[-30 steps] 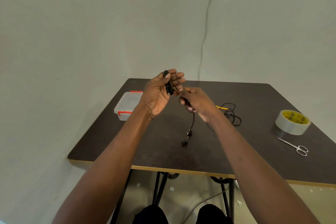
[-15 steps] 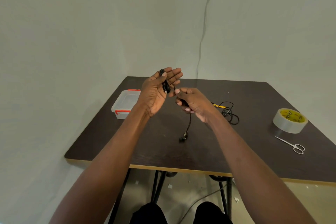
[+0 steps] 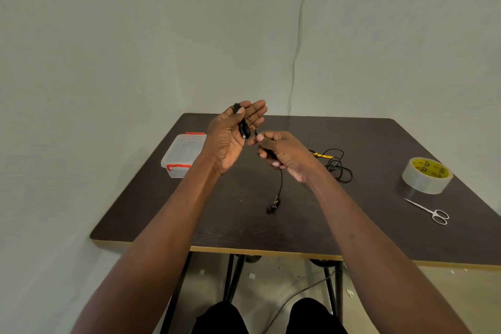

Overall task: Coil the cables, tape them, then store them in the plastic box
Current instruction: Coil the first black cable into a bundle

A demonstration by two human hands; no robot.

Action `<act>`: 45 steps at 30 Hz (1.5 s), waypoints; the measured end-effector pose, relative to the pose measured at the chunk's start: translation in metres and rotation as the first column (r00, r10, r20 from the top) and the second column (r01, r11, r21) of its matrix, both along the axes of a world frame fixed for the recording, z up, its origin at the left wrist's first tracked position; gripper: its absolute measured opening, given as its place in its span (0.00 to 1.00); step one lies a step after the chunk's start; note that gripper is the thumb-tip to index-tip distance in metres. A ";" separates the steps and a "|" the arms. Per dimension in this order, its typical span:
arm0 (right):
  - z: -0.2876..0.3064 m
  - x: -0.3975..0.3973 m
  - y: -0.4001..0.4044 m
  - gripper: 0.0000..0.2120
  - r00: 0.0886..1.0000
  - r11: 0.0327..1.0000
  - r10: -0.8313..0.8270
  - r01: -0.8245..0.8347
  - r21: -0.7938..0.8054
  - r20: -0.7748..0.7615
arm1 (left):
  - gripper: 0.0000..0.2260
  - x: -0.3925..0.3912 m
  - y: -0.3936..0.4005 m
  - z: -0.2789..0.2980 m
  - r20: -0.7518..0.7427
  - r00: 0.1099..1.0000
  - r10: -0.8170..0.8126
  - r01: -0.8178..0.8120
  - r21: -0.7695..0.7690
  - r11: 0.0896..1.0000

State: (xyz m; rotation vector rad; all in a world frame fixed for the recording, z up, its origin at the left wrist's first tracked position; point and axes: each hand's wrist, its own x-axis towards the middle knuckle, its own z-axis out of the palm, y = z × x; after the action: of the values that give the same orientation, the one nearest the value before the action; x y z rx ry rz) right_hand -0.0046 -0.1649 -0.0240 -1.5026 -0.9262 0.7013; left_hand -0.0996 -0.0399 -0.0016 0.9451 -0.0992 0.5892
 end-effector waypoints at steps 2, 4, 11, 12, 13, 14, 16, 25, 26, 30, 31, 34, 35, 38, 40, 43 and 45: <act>0.000 -0.001 0.000 0.15 1.000 1.000 0.005 -0.005 -0.017 0.000 | 0.07 0.000 -0.001 0.001 -0.003 1.000 0.003 -0.003 -0.006 1.000; -0.001 -0.002 0.000 0.14 1.000 0.999 0.014 -0.014 -0.033 -0.013 | 0.06 -0.001 -0.001 0.001 -0.009 1.000 0.018 -0.018 -0.013 1.000; -0.005 -0.006 -0.002 0.13 0.995 0.988 0.099 -0.096 -0.119 0.025 | 0.07 -0.001 0.004 0.007 -0.033 0.994 0.102 -0.103 -0.027 0.994; -0.004 -0.006 -0.003 0.13 0.994 0.987 0.106 -0.102 -0.127 0.029 | 0.07 -0.001 0.003 0.006 -0.044 0.993 0.110 -0.111 -0.021 0.994; -0.002 -0.007 -0.004 0.13 0.993 0.985 0.116 -0.110 -0.136 0.036 | 0.08 0.000 0.003 0.005 -0.054 0.991 0.119 -0.120 -0.009 0.993; -0.001 -0.006 -0.005 0.13 0.991 0.982 0.129 -0.121 -0.147 0.043 | 0.08 0.001 0.003 0.003 -0.063 0.990 0.130 -0.129 0.008 0.992; 0.004 -0.007 -0.006 0.12 0.985 0.975 0.164 -0.153 -0.164 0.053 | 0.08 0.002 0.005 0.001 -0.078 0.984 0.163 -0.158 0.063 0.985; 0.037 -0.004 -0.020 0.08 0.966 0.965 0.257 -0.255 -0.054 0.032 | 0.06 0.005 0.009 -0.006 -0.164 0.944 0.285 -0.194 0.425 0.884; 0.042 -0.003 -0.022 0.08 0.963 0.963 0.269 -0.269 -0.021 0.021 | 0.06 0.006 0.008 -0.006 -0.174 0.938 0.301 -0.193 0.461 0.866; 0.062 0.002 -0.026 0.10 0.956 0.948 0.294 -0.290 0.129 -0.011 | 0.09 0.006 0.008 -0.008 -0.226 0.896 0.382 -0.170 0.621 0.765; 0.067 0.004 -0.027 0.10 0.958 0.948 0.288 -0.284 0.146 -0.004 | 0.10 0.006 0.008 -0.009 -0.245 0.897 0.368 -0.145 0.623 0.768; 0.075 0.008 -0.026 0.13 0.975 0.966 0.215 -0.221 0.136 0.051 | 0.12 0.002 0.004 -0.005 -0.296 0.906 0.303 -0.067 0.605 0.793; 0.076 0.009 -0.024 0.13 0.981 0.975 0.176 -0.184 0.125 0.077 | 0.13 -0.001 0.002 -0.003 -0.308 0.909 0.282 -0.042 0.604 0.796; 0.072 0.015 -0.016 0.11 0.989 0.993 0.043 -0.058 0.100 0.142 | 0.20 -0.007 -0.005 0.001 -0.339 0.909 0.241 0.021 0.615 0.788; 0.066 0.017 -0.012 0.11 0.983 0.997 -0.021 0.006 0.081 0.183 | 0.23 -0.009 -0.007 0.003 -0.358 0.911 0.203 0.068 0.618 0.783; 0.055 0.017 -0.006 0.13 0.979 0.997 -0.045 0.031 0.075 0.198 | 0.21 -0.011 -0.006 0.003 -0.367 0.923 0.113 0.121 0.558 0.821; 0.047 0.017 -0.005 0.11 0.982 0.994 -0.068 0.052 0.094 0.177 | 0.18 -0.014 -0.003 0.001 -0.345 0.938 0.020 0.155 0.473 0.867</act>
State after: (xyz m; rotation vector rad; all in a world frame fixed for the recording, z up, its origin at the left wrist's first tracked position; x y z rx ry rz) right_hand 0.0121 -0.1698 0.0233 -1.5253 -1.0306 0.4800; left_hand -0.1135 -0.0426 -0.0002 1.5288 0.0301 0.3254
